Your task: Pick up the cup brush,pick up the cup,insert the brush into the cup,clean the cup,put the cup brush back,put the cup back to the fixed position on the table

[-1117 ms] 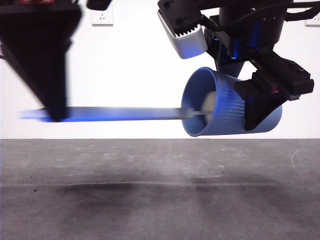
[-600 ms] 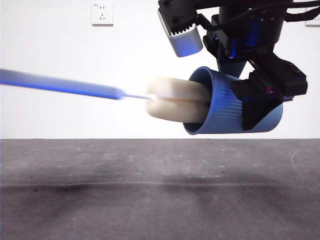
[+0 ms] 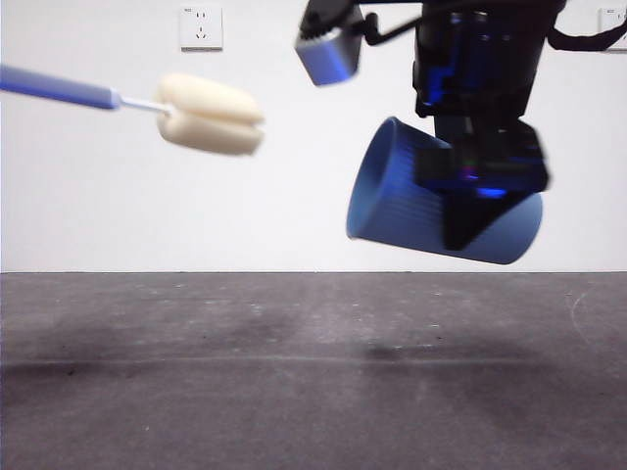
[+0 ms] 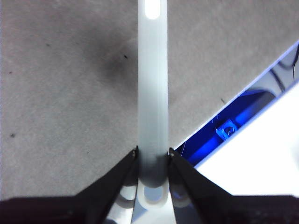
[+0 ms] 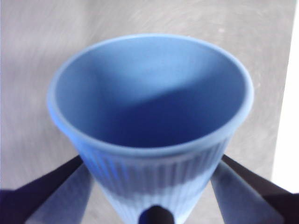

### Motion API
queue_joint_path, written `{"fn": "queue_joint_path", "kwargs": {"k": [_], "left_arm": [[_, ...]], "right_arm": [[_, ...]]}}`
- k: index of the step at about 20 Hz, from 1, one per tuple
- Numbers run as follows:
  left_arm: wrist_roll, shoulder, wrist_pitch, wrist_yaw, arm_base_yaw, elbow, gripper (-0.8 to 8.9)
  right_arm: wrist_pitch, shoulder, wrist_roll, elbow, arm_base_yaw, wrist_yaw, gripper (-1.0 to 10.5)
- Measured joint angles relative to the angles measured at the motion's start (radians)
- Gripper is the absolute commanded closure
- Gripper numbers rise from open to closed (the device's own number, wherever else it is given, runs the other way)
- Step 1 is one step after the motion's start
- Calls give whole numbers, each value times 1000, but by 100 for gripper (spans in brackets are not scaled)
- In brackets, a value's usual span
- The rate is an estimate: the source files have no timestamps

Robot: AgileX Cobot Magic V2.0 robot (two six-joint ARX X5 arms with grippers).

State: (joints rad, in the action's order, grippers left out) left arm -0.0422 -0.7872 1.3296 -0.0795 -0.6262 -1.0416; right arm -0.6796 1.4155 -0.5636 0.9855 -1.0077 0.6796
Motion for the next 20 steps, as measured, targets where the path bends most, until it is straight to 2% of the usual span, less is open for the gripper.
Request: {"fn": "queue_joint_path", "kwargs": {"k": [3, 7, 11, 13, 16, 20], "left_arm": [[61, 27, -67, 1, 1, 0, 822], [164, 41, -228, 19, 2, 17, 822], [312, 33, -508, 61, 2, 198, 822], [410, 16, -661, 57, 2, 325, 822], [560, -61, -863, 53, 3, 444, 822], [651, -249, -1032, 43, 3, 438, 822]], "right_arm": [[8, -21, 134, 0, 0, -31, 959], [16, -86, 351, 0, 0, -82, 959], [102, -255, 649, 0, 0, -170, 959], [150, -349, 747, 0, 0, -183, 959], [178, -468, 803, 1, 0, -182, 959], [158, -557, 822, 1, 0, -183, 959]]}}
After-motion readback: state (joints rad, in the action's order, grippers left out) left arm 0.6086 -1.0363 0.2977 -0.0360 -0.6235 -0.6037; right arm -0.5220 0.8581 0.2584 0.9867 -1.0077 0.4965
